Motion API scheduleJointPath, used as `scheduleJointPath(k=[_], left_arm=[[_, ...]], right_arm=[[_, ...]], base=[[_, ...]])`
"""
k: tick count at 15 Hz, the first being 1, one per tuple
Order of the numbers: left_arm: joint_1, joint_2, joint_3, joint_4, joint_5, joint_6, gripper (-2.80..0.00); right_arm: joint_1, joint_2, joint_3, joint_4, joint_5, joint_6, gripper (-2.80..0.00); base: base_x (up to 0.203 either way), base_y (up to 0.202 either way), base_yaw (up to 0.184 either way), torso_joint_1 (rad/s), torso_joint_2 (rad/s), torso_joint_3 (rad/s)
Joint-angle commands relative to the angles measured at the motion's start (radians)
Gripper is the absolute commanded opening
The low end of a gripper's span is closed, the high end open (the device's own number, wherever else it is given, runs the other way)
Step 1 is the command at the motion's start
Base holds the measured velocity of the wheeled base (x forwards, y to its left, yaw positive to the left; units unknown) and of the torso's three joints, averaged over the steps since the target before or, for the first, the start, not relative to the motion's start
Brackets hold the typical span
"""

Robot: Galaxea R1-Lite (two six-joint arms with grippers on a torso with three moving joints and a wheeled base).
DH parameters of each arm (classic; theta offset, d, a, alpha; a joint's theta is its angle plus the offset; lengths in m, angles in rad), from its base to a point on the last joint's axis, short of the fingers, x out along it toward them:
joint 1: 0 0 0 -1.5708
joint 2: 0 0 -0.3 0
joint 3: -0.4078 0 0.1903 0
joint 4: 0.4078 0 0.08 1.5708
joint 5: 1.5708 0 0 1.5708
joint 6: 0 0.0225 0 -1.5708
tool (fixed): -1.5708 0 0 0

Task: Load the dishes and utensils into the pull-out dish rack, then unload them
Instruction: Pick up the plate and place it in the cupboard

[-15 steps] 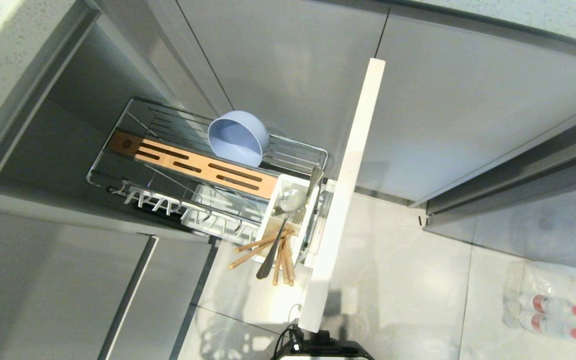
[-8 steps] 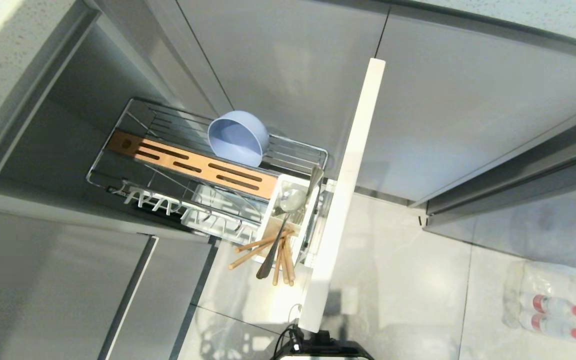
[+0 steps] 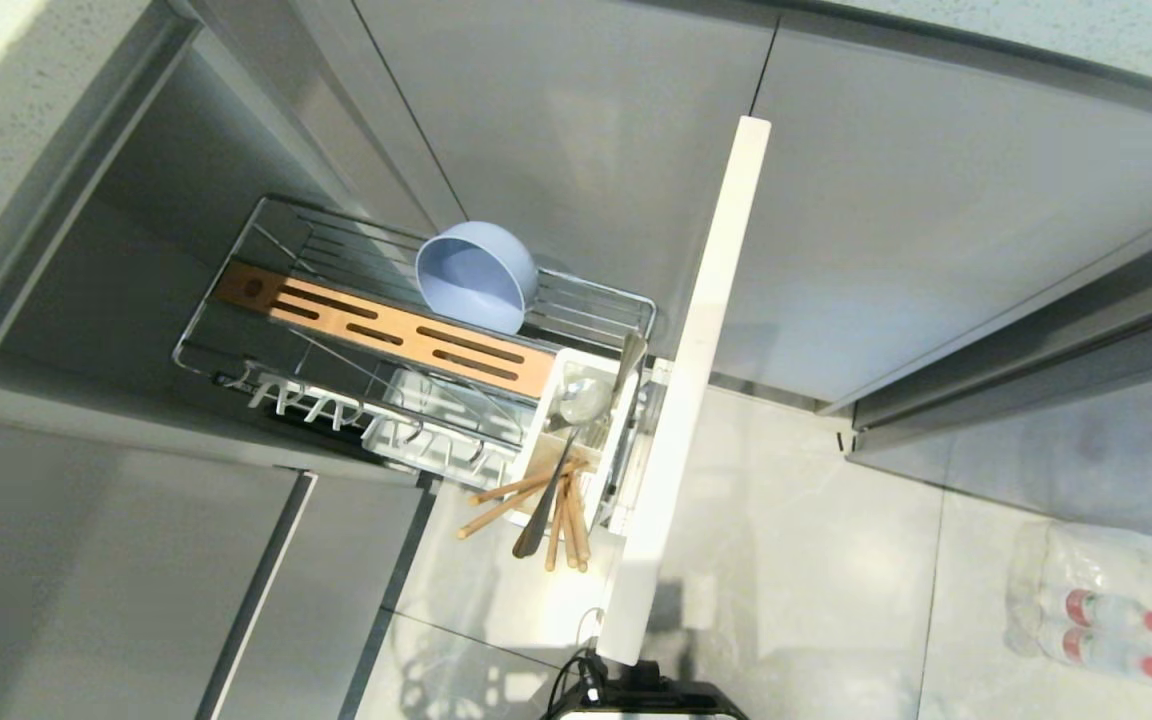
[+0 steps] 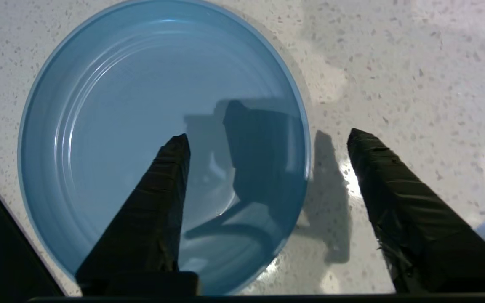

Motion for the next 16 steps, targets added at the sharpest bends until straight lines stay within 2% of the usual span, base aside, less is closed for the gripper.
scheduleJointPath(k=[1, 7, 16], left_arm=[[0.004, 0.026, 0.001, 0.003, 0.0, -0.013, 0.0], [0.006, 0.071, 0.003, -0.007, -0.001, -0.105, 0.0], [0.004, 0.097, 0.018, -0.005, -0.004, -0.149, 0.0]], right_arm=[[0.001, 0.002, 0.0, 0.0, 0.0, 0.0, -2.8], [0.001, 0.002, 0.0, 0.0, 0.0, 0.0, -2.8], [0.001, 0.002, 0.0, 0.0, 0.0, 0.0, -2.8]], base=[[0.0, 0.0, 0.0, 0.0, 0.0, 0.0], [0.0, 0.0, 0.0, 0.0, 0.0, 0.0], [0.0, 0.0, 0.0, 0.0, 0.0, 0.0]])
